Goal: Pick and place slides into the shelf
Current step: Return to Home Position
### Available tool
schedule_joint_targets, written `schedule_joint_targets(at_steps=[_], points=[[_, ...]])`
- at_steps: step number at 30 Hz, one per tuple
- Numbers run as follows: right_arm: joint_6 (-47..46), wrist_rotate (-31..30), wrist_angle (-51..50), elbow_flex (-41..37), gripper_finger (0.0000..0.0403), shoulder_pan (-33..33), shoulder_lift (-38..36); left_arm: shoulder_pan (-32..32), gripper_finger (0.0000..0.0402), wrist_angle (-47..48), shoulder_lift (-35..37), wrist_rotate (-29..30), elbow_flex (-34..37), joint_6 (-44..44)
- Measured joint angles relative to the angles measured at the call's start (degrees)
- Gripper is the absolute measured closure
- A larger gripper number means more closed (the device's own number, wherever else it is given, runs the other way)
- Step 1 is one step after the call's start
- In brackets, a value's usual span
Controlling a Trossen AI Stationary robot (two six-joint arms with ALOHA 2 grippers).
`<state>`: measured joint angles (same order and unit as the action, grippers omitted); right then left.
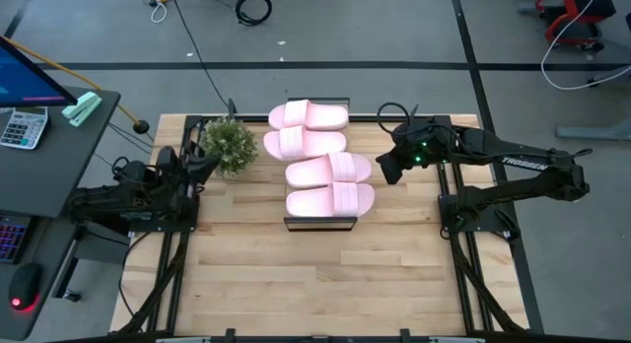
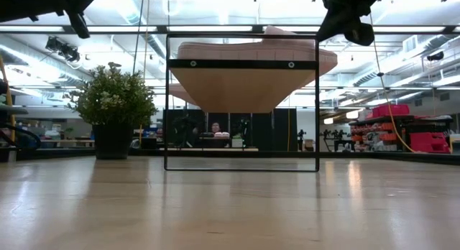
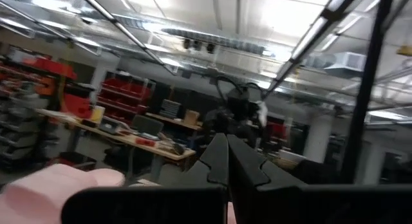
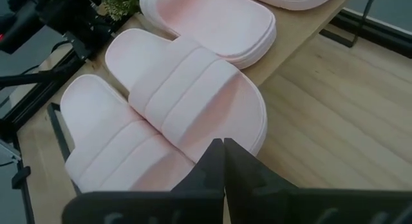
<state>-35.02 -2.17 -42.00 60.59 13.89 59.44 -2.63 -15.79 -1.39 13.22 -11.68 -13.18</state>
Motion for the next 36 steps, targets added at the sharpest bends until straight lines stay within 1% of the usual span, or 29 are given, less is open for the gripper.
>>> schedule_joint_targets(at_steps=[2, 5, 8, 13, 15, 21, 24, 28, 32, 36], points=[[0.0, -0.5, 0.0, 0.0, 0.0403, 0.0, 0.0, 0.0, 0.0401, 0.0, 0.0, -1.6, 0.0, -1.2], [-0.1, -0.8, 0.0, 0.0, 0.0403, 0.0, 0.0, 0.0, 0.0401, -0.4, 0.0, -2.3, 0.3, -1.4], [-1.3, -0.8, 0.0, 0.0, 0.0403, 0.0, 0.0, 0.0, 0.0401, -3.3, 0.0, -1.7, 3.3, -1.4], [-3.0, -0.8, 0.0, 0.0, 0.0403, 0.0, 0.0, 0.0, 0.0401, -14.7, -0.1, -1.3, 9.8, -2.6], [-3.7, -0.8, 0.0, 0.0, 0.0403, 0.0, 0.0, 0.0, 0.0401, -17.4, -0.1, -1.2, 11.1, -1.7], [-3.8, -0.8, 0.0, 0.0, 0.0403, 0.0, 0.0, 0.0, 0.0401, -14.8, -0.1, -1.2, 11.1, 0.8], [-1.2, -0.8, 0.0, 0.0, 0.0403, 0.0, 0.0, 0.0, 0.0401, -11.3, -0.1, -1.2, 11.1, 2.1], [0.8, -0.7, -0.7, 0.0, 0.0403, 0.0, 0.0, 0.0, 0.0401, -6.5, -0.1, -1.2, 11.1, 1.3], [0.6, -0.7, -0.9, 0.0, 0.0403, 0.0, 0.0, 0.0, 0.0401, -4.9, -0.1, -1.5, 11.2, 1.1], [0.6, -0.7, -1.0, 0.0, 0.0403, 0.0, 0.0, 0.0, 0.0401, -4.7, -0.1, -7.1, 11.2, 1.7]])
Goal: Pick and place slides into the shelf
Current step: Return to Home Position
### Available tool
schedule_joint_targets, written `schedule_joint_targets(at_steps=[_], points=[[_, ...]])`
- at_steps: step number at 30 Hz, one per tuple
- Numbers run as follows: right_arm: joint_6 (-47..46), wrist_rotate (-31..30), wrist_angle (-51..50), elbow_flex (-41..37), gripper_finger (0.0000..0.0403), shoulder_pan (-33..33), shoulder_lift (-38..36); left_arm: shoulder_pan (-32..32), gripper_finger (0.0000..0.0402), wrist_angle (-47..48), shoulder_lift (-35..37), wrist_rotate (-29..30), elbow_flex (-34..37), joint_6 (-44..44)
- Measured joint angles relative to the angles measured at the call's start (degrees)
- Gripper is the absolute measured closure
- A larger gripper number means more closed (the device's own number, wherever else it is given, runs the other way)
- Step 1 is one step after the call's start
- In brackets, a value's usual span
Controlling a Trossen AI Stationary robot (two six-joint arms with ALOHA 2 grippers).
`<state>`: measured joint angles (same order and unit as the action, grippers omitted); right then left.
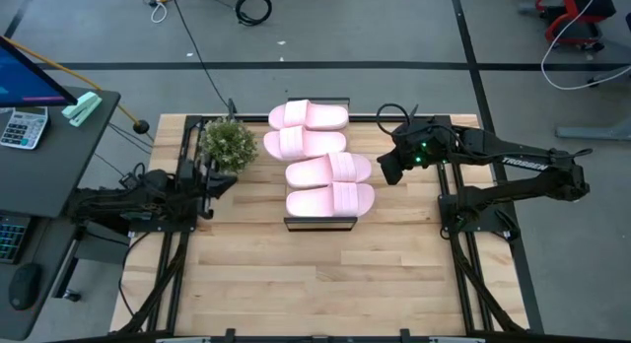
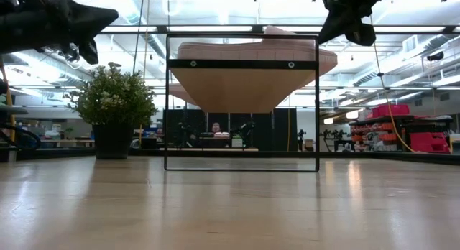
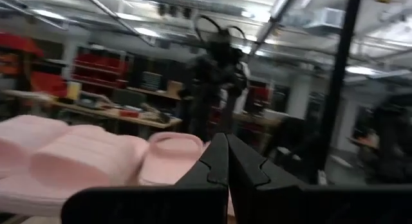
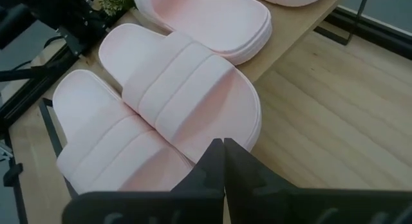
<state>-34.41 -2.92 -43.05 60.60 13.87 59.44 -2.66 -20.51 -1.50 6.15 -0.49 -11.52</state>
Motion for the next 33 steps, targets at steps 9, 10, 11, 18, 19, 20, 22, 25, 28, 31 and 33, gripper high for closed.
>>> schedule_joint_targets(at_steps=[9, 10, 11, 18, 19, 20, 22, 25, 28, 31, 33], points=[[0.0, 0.9, -0.2, 0.0, 0.0403, 0.0, 0.0, 0.0, 0.0401, 9.0, 0.0, -3.0, 0.0, -0.6], [0.0, 0.9, -0.2, 0.0, 0.0403, 0.0, 0.0, 0.0, 0.0401, 9.2, 0.0, -3.0, 0.0, -0.7], [0.0, 0.9, -0.2, 0.0, 0.0403, 0.0, 0.0, 0.0, 0.0401, 9.6, 0.0, -3.0, 0.0, -0.9], [1.5, 1.4, -0.2, 0.0, 0.0403, 0.0, 0.0, 2.9, 0.0401, 16.3, 0.0, -2.7, 0.0, -1.9], [1.8, 1.5, -0.3, 0.0, 0.0403, 0.0, 0.0, 3.3, 0.0401, 17.1, 0.0, -2.4, 0.0, -2.1], [2.1, 1.6, -0.3, 0.0, 0.0403, 0.0, 0.0, 3.7, 0.0401, 17.6, 0.0, -2.4, 0.0, -2.4], [3.2, 2.0, -0.3, 0.0, 0.0403, 0.0, 0.0, 4.0, 0.0401, 17.6, 0.0, -2.4, 0.0, -3.2], [5.5, 3.4, -0.3, 0.0, 0.0403, -0.1, -0.3, 4.2, 0.0396, 18.1, 0.0, -2.4, 0.0, -6.4], [8.3, 3.5, -0.7, 0.0, 0.0403, -0.6, -1.2, 4.2, 0.0379, 18.3, 0.0, -2.5, 0.0, -7.7], [10.8, 3.5, -1.1, 0.0, 0.0403, -0.6, -2.9, 4.2, 0.0363, 18.0, 0.0, -2.4, 0.0, -7.2], [12.1, 3.4, -0.9, -0.3, 0.0403, -0.5, -4.6, 4.2, 0.0355, 18.0, 0.0, -2.3, 0.0, -7.3]])
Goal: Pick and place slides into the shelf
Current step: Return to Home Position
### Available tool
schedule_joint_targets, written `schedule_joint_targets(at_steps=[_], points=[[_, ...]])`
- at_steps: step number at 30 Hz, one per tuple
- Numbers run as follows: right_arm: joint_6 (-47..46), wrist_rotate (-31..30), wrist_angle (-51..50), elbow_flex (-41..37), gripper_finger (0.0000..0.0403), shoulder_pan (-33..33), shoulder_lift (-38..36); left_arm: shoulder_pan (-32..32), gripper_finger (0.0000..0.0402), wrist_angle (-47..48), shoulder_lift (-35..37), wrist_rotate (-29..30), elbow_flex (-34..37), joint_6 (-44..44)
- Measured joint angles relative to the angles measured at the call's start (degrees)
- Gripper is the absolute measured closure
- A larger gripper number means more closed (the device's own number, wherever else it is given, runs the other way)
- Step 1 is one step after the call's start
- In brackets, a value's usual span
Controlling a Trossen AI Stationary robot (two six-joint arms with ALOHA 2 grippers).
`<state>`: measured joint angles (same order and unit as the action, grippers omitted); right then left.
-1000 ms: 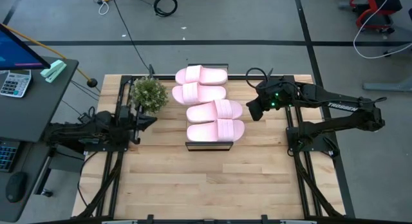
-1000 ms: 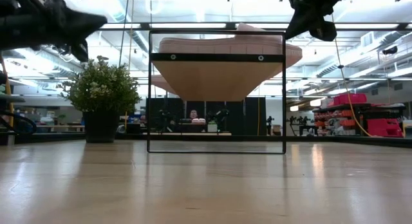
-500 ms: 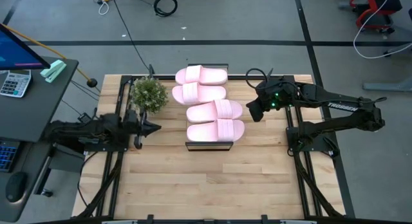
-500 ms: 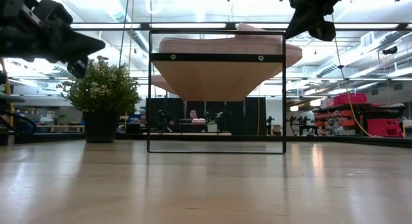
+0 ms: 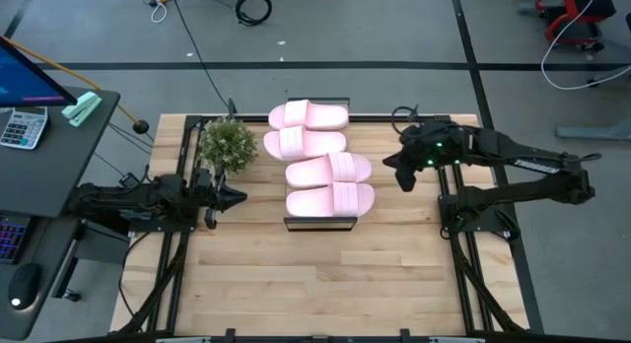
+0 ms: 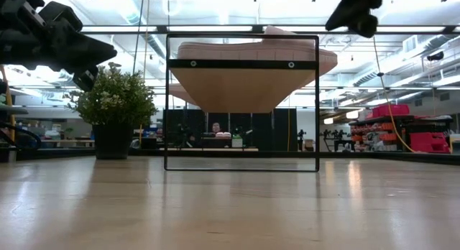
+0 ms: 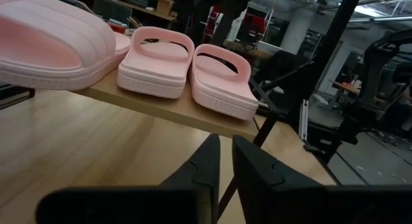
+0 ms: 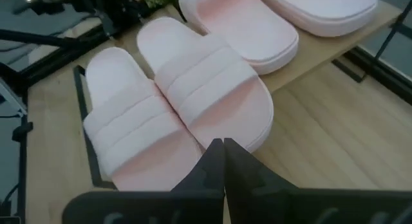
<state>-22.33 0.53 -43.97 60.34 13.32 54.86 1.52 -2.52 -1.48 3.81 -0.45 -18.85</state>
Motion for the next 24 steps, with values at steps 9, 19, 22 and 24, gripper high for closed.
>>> schedule_joint_targets(at_steps=[9, 19, 22, 24], points=[[-4.9, -0.9, 15.9, -14.9, 0.0403, -3.2, -15.0, 0.0, 0.0339, -0.1, 0.0, 0.0, 0.0, 0.0], [-7.0, -8.6, 41.7, -34.2, 0.0403, -13.2, -25.6, 0.0, 0.0351, -0.2, 0.0, 0.0, 0.0, 0.0], [-6.3, -10.1, 45.3, -37.8, 0.0403, -14.9, -28.1, 0.0, 0.0348, -0.2, 0.0, 0.0, 0.0, 0.0], [-5.7, -11.0, 45.6, -39.2, 0.0403, -15.5, -30.4, 0.0, 0.0344, -0.2, 0.0, 0.0, 0.0, 0.0]])
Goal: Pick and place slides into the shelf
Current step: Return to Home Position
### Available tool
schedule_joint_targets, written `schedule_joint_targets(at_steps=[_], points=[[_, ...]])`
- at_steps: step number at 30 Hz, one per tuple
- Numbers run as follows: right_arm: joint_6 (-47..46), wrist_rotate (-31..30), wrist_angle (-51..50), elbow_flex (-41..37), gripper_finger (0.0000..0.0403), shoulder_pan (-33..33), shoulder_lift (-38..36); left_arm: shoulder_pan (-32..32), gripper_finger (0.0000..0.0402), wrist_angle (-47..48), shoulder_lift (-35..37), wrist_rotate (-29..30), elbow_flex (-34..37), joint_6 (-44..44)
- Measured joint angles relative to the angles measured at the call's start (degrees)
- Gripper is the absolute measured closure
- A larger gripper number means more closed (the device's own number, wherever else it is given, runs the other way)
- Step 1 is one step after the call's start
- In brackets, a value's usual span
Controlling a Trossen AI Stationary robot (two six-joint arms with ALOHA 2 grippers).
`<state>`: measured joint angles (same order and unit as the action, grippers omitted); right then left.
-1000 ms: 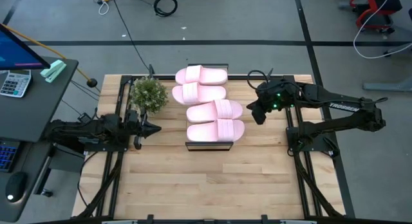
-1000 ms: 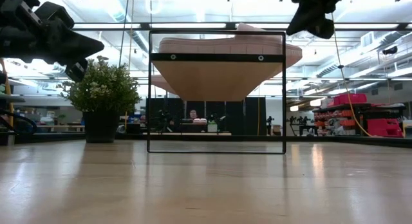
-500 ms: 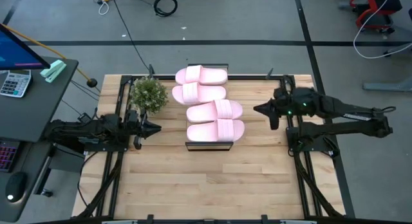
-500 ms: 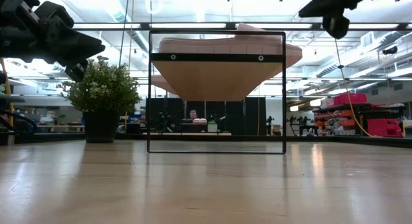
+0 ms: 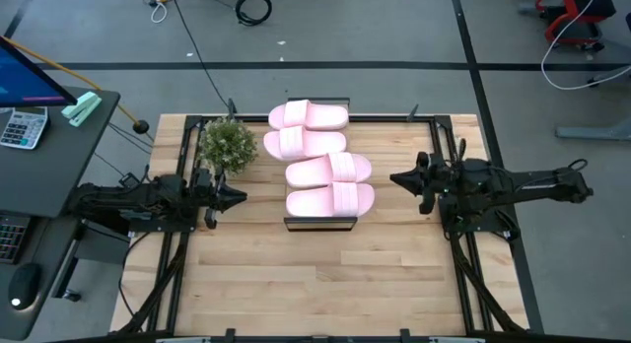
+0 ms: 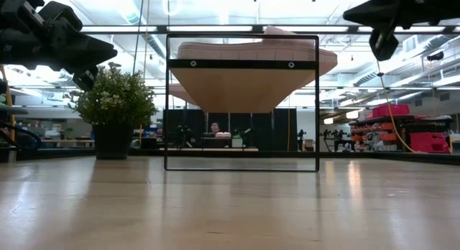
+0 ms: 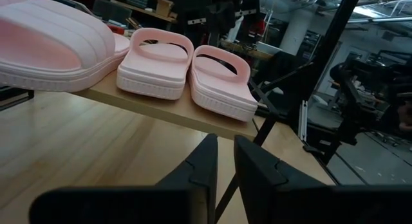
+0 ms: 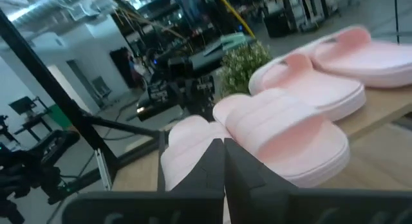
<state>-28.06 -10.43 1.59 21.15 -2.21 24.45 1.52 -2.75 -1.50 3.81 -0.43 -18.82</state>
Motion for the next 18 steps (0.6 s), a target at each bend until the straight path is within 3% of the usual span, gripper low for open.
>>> schedule_joint_targets(at_steps=[18], points=[[5.6, -0.5, -9.7, -2.1, 0.0403, -0.2, -17.5, 0.0, 0.0349, 0.0, 0.0, 0.0, 0.0, 0.0]])
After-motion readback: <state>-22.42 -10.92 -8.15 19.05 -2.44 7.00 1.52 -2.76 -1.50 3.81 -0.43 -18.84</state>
